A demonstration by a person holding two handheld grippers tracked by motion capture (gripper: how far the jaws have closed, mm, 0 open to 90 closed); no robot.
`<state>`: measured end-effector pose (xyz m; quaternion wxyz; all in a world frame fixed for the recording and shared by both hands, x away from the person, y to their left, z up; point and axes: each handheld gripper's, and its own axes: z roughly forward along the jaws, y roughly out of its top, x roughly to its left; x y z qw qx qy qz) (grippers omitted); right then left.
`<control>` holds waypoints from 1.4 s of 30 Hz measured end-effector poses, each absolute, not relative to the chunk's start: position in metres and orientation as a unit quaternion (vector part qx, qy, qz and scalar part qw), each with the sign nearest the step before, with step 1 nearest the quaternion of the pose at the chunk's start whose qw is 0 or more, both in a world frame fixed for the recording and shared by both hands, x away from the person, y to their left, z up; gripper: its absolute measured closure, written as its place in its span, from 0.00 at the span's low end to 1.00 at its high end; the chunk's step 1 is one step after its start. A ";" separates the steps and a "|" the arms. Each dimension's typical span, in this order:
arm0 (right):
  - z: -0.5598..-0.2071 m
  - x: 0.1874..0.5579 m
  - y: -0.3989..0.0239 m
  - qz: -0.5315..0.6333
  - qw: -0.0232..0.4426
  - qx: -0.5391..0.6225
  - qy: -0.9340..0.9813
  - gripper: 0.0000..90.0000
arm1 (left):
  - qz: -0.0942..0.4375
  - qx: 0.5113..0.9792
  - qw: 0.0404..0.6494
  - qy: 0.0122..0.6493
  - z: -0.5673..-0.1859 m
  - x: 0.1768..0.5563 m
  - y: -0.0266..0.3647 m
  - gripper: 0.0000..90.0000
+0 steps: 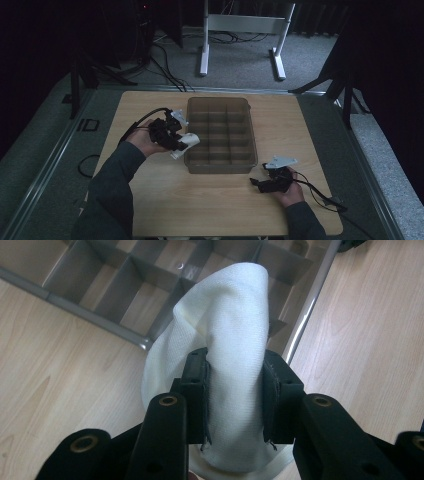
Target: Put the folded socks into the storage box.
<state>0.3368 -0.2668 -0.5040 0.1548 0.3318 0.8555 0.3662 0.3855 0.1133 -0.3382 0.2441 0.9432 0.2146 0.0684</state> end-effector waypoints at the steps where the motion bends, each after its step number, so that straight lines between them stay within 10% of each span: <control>1: -0.504 0.337 -0.267 0.366 0.155 0.332 0.855 0.21 | 0.071 0.944 0.241 0.212 -0.338 0.386 0.111 0.76; 42: -0.504 0.337 -0.267 0.366 0.155 0.331 0.856 0.21 | 0.040 0.971 0.184 0.148 -0.378 0.409 0.064 0.77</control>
